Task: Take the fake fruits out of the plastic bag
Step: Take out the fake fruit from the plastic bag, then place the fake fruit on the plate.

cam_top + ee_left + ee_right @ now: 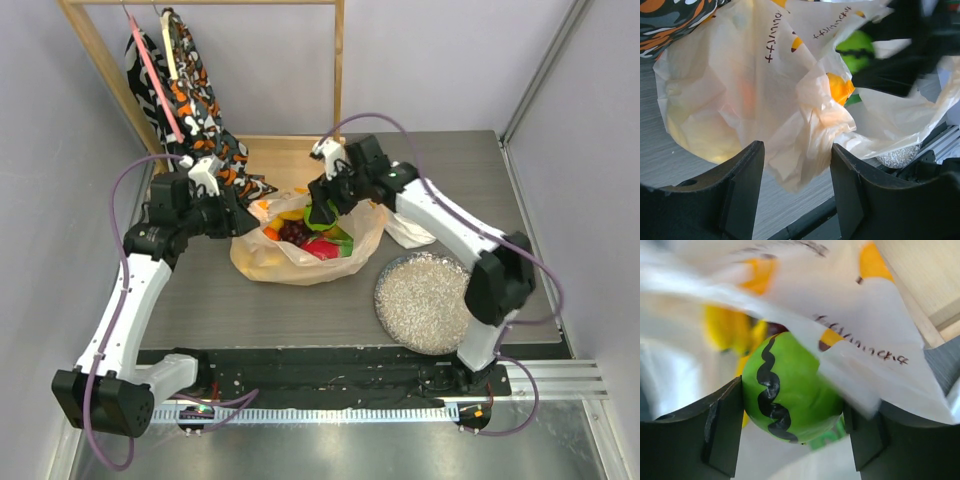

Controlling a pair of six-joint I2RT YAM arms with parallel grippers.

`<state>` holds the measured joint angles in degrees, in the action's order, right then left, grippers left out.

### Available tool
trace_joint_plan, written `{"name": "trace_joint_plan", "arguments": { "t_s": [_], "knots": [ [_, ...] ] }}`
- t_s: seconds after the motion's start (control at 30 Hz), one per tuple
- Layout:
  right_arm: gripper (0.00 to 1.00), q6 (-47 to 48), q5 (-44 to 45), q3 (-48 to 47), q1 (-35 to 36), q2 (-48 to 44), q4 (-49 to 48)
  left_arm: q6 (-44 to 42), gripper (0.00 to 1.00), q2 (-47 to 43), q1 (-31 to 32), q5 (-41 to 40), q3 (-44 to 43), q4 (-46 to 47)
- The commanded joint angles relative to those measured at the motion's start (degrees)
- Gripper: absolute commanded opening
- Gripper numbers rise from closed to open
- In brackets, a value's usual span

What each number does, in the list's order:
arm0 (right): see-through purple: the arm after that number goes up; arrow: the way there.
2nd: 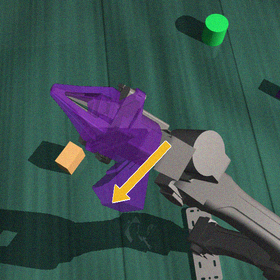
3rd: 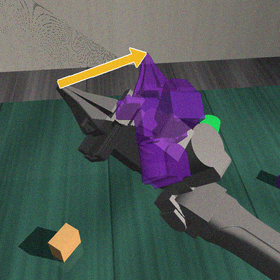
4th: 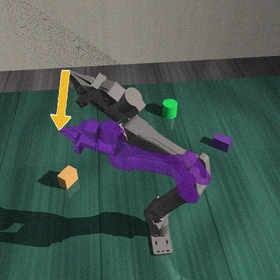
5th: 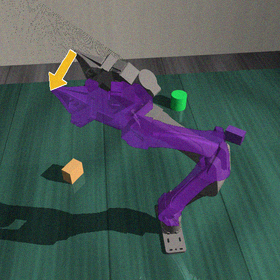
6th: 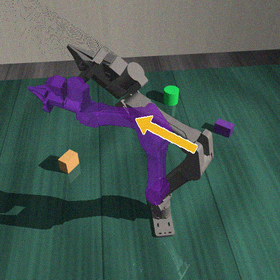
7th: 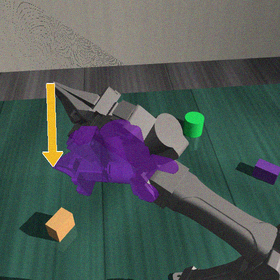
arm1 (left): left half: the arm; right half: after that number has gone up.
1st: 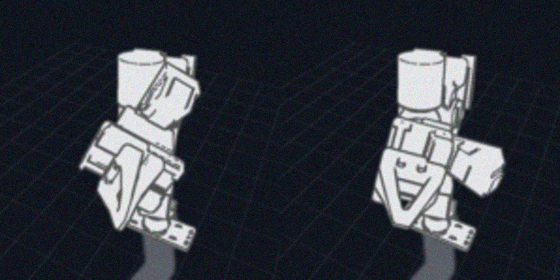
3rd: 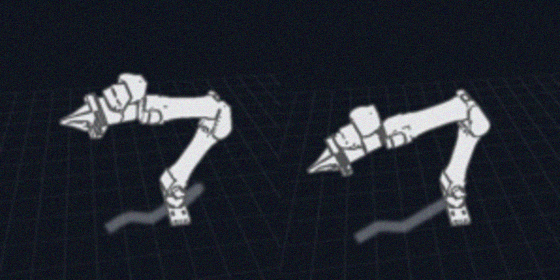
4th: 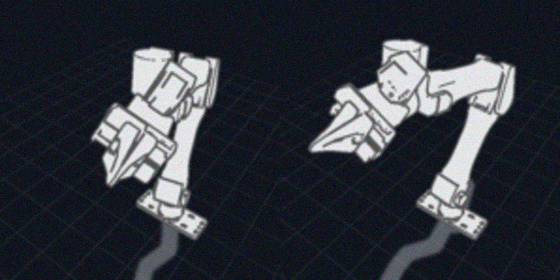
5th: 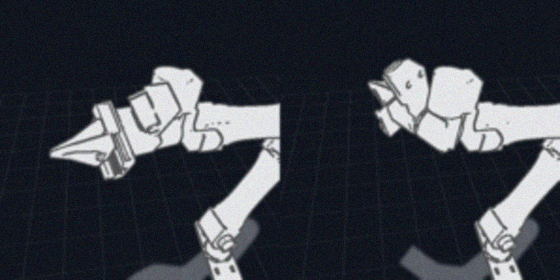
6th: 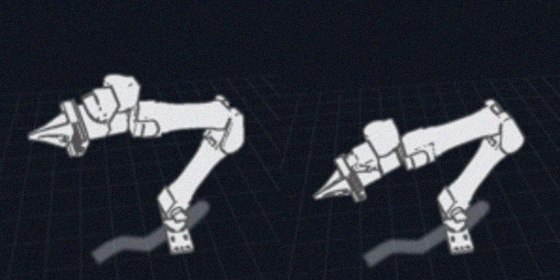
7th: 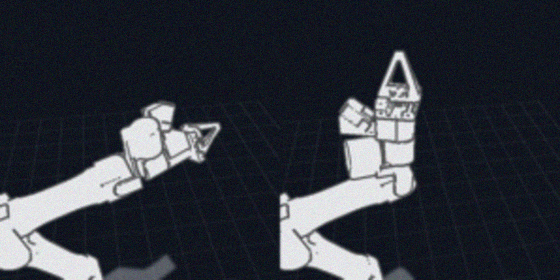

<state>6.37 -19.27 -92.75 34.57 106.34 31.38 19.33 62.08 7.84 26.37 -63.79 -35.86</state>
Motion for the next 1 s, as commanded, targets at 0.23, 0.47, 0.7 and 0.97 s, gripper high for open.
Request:
{"name": "trace_joint_plan", "arguments": {
  "t_s": [0.23, 0.47, 0.7, 0.97],
  "knots": [
    [0.36, -5.0, -10.0, 4.0, -15.4, -31.1, 7.1, -0.2, 0.58, 0.9, -1.6, -0.1, 0.5, 3.0],
    [0.40, 14.5, 1.8, 16.6, -29.0, -36.9, 21.7, 0.8, 0.59, 0.9, -2.4, 0.4, 0.7, 3.2],
    [0.40, 20.5, 4.1, 29.7, -30.0, -36.7, 22.1, 0.9, 0.59, 1.2, -2.8, 0.4, 0.0, 4.0],
    [0.41, 23.9, 5.0, 36.1, -30.0, -32.0, 14.3, 1.3, 0.60, 0.9, -3.5, 0.9, 0.9, 4.0]
  ]
}}
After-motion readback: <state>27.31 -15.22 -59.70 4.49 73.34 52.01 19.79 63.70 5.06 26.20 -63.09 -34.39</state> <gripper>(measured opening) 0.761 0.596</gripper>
